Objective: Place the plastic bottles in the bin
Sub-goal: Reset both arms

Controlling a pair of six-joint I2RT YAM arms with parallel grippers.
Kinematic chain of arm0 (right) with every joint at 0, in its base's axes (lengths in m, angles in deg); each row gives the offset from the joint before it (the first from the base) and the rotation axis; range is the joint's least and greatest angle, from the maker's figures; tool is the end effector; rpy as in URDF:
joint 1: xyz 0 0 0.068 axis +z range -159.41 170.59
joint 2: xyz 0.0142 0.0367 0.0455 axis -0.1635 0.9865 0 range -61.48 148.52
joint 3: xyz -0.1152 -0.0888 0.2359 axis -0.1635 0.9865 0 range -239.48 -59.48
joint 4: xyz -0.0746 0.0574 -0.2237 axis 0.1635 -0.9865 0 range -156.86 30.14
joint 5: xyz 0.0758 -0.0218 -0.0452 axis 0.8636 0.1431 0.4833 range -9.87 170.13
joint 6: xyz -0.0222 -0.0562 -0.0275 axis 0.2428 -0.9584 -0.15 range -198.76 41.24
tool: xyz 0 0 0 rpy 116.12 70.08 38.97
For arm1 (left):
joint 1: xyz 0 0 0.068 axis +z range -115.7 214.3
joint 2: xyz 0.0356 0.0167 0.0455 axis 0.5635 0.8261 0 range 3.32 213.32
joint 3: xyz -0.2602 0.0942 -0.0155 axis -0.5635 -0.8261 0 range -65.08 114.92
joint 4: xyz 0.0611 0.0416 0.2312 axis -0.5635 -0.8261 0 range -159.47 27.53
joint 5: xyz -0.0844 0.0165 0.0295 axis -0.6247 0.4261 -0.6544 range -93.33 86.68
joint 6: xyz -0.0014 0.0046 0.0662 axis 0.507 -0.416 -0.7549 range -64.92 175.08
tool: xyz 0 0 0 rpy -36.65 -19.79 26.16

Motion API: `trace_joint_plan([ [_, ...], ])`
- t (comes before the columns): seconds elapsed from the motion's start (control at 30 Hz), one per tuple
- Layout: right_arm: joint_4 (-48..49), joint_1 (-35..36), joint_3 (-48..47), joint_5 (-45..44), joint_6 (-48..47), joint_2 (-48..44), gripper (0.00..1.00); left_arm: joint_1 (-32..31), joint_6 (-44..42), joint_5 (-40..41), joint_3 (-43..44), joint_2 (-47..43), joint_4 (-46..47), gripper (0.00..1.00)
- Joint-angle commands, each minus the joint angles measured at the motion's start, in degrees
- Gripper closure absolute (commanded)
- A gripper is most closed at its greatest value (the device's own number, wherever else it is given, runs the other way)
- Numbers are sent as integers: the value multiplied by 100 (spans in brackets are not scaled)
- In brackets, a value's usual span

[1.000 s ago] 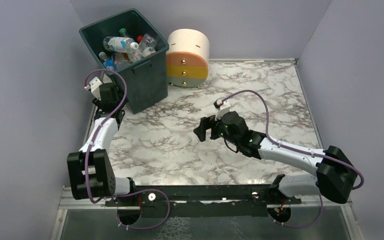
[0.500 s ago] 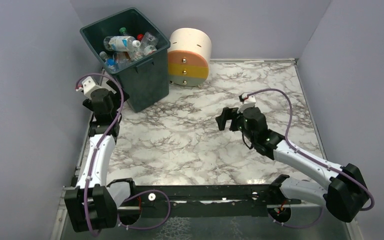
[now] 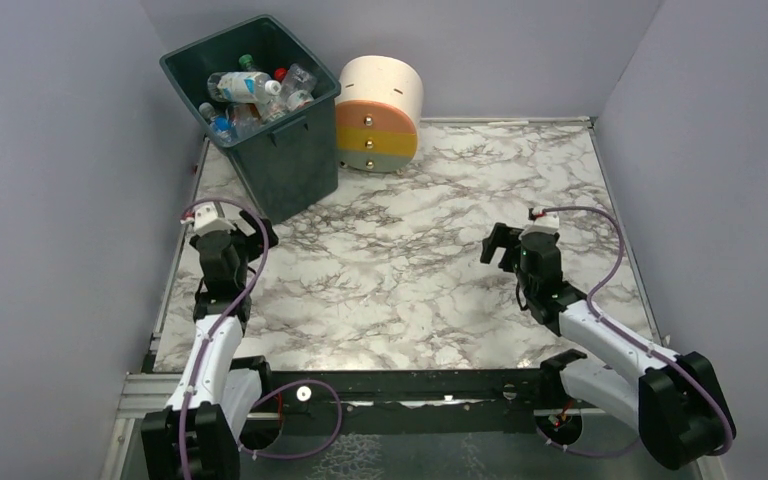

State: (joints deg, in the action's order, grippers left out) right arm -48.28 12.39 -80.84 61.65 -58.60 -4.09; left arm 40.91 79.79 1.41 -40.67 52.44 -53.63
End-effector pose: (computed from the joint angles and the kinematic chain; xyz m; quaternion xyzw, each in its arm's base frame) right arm 0.1968 0.0608 0.2046 0.0750 0.8310 0.0653 0.5473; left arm 0.1935 0.0267 0.2424 -0.2391 0.7610 -0.0622 0.5999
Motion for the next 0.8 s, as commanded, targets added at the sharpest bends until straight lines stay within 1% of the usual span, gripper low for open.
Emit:
trace_joint_plan([
  [0.0,1288,-64,327,-402,-73,76,1,-34,-685,-762,-790,-115,1554,1],
  [0.03,1290,-62,305,-538,-78,108,0,-30,-762,-761,-901,-40,1709,1],
  [0.13,1724,-95,384,-831,-289,173,0,-35,-1093,-875,-1035,330,2082,1],
  [0.2,1982,-114,420,-1104,-459,269,0,-32,-1203,-937,-1074,696,2365,1],
  [0.3,2355,-160,431,-1470,-747,480,1,-34,-1327,-1175,-1147,1340,3031,1],
  [0.37,2668,-248,506,-1569,-905,663,0,-32,-1443,-1082,-1171,1676,3317,1],
  [0.43,3135,-319,678,-1652,-1024,908,1,-29,-1530,-1013,-1297,1948,3725,1],
  [0.5,3837,-393,918,-1662,-1118,1231,0,-33,-1585,-1021,-1504,2269,4387,1],
  [0.57,4536,-436,1096,-1714,-1134,1665,0,-13,-1679,-1226,-1407,2508,4614,1],
  [0.63,5152,-448,1069,-1817,-1337,2068,0,-11,-1690,-1220,-1334,2771,4908,1],
  [0.7,4932,-475,833,-1734,-1382,2273,1,2,-1763,-1275,-1219,3025,5092,1],
  [0.77,4936,-484,609,-1846,-1519,2530,1,11,-1816,-1302,-1133,3226,5264,1],
])
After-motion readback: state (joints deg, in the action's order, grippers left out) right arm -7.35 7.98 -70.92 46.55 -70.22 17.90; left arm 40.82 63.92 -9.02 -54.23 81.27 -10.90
